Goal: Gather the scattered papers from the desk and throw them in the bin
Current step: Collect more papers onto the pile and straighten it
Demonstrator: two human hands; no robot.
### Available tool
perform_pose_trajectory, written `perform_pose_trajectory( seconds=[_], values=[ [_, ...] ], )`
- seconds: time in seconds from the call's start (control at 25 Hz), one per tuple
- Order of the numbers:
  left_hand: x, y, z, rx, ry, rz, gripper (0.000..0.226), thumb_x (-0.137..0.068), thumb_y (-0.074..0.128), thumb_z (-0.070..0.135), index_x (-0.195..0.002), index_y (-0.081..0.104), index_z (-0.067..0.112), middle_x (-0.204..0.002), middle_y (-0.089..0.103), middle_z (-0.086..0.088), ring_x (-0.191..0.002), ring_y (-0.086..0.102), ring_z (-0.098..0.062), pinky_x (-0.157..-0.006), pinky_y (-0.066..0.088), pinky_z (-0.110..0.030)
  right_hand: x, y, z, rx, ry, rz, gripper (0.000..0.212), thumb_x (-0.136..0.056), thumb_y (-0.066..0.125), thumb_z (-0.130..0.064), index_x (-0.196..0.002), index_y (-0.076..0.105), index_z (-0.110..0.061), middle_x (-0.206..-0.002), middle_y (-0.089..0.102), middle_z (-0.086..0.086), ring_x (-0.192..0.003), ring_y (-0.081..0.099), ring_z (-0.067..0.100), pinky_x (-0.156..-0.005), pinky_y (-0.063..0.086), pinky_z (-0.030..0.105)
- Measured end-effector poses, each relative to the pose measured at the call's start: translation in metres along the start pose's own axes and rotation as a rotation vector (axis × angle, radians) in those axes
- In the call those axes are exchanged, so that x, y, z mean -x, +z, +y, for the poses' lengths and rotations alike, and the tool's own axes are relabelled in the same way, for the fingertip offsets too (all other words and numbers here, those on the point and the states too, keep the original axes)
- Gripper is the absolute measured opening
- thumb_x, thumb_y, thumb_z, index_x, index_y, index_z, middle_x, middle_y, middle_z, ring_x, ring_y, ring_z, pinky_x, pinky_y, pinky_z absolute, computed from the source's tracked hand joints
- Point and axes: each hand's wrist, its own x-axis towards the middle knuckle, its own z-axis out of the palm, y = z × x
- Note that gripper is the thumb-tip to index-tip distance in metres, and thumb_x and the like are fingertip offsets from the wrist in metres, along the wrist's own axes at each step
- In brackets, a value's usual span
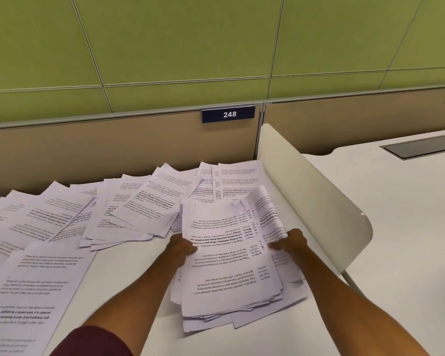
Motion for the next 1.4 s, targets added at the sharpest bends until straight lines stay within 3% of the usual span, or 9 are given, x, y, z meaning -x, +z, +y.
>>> perform_pose_trajectory(
  seconds=[0.2,0.36,0.48,0.6,0.8,0.92,1.12,1.24,1.4],
  values=[
    [-0.003,-0.026,-0.014,0.076,0.055,0.039,0.053,-0.075,0.066,-0.017,-0.126,0.056,-0.004,-0.127,0.059,-0.022,-0.109,0.058,-0.035,-0.094,0.045,-0.035,0.009,-0.016,-0.007,-0.056,-0.41,0.32,0.025,-0.084,0.071,-0.012,-0.107,0.061,-0.01,-0.099,0.071,0.012,-0.073,0.062,0.023,-0.052,0.041,0.02],
    [-0.002,-0.033,-0.015,0.084,0.048,0.091,0.051,-0.075,0.07,-0.013,-0.124,0.056,-0.006,-0.127,0.059,-0.023,-0.114,0.056,-0.039,-0.1,0.045,-0.042,0.02,-0.033,-0.041,-0.285,-0.703,0.581,0.012,-0.09,0.064,-0.011,-0.098,0.06,-0.003,-0.092,0.068,0.01,-0.074,0.06,0.021,-0.058,0.04,0.016],
    [0.0,-0.033,-0.016,0.103,0.048,0.083,0.05,-0.074,0.071,-0.013,-0.122,0.057,-0.008,-0.125,0.06,-0.024,-0.114,0.057,-0.038,-0.101,0.045,-0.042,0.02,-0.05,-0.072,-0.687,-0.645,0.535,0.031,-0.086,0.07,-0.009,-0.114,0.06,-0.002,-0.105,0.065,0.005,-0.088,0.061,0.015,-0.068,0.048,0.017],
    [0.001,-0.034,-0.018,0.102,0.048,0.072,0.049,-0.075,0.071,-0.011,-0.121,0.058,-0.007,-0.125,0.06,-0.022,-0.114,0.057,-0.037,-0.1,0.045,-0.041,0.015,-0.054,-0.086,-0.956,-0.58,0.245,0.043,-0.079,0.074,0.002,-0.119,0.059,0.003,-0.105,0.065,0.008,-0.073,0.067,0.003,-0.061,0.053,0.012],
    [0.002,-0.037,-0.021,0.2,0.044,0.007,0.043,-0.079,0.067,-0.011,-0.121,0.057,-0.007,-0.123,0.061,-0.024,-0.111,0.059,-0.041,-0.096,0.048,-0.046,0.003,-0.013,-0.064,-0.593,-0.368,-0.089,0.043,-0.068,0.081,0.003,-0.109,0.066,0.004,-0.109,0.069,0.017,-0.086,0.068,0.029,-0.066,0.058,0.03],
    [0.008,-0.037,-0.02,0.307,0.046,0.014,0.037,-0.09,0.061,0.005,-0.125,0.053,-0.007,-0.126,0.059,-0.024,-0.114,0.057,-0.039,-0.093,0.046,-0.04,0.002,0.017,-0.046,-0.278,-0.305,-0.164,0.081,-0.043,0.088,-0.026,-0.115,0.061,-0.001,-0.117,0.067,0.017,-0.105,0.065,0.035,-0.088,0.056,0.044],
    [0.004,-0.043,-0.025,0.387,0.068,-0.1,0.05,-0.087,0.067,0.027,-0.129,0.055,0.003,-0.126,0.061,-0.014,-0.114,0.059,-0.033,-0.098,0.046,-0.037,0.016,0.055,-0.036,0.416,-0.254,-0.169,0.105,-0.072,0.08,-0.047,-0.145,0.022,-0.001,-0.146,0.034,0.019,-0.137,0.034,0.036,-0.112,0.033,0.044],
    [0.007,-0.043,-0.03,0.38,0.117,-0.219,0.051,-0.075,0.079,0.01,-0.122,0.059,0.008,-0.115,0.066,-0.008,-0.105,0.063,-0.028,-0.094,0.049,-0.039,0.021,0.069,-0.038,0.512,-0.317,-0.245,0.102,-0.07,0.081,-0.048,-0.144,0.025,-0.005,-0.144,0.034,0.016,-0.136,0.035,0.035,-0.11,0.037,0.046],
    [0.007,-0.04,-0.04,0.416,0.11,-0.234,0.054,-0.071,0.074,-0.012,-0.121,0.058,0.002,-0.12,0.065,-0.017,-0.102,0.063,-0.033,-0.09,0.052,-0.046,0.004,0.071,-0.037,0.18,-0.211,-0.335,0.094,-0.061,0.089,-0.04,-0.13,0.038,-0.002,-0.132,0.052,0.011,-0.121,0.053,0.031,-0.096,0.05,0.04]
  ],
)
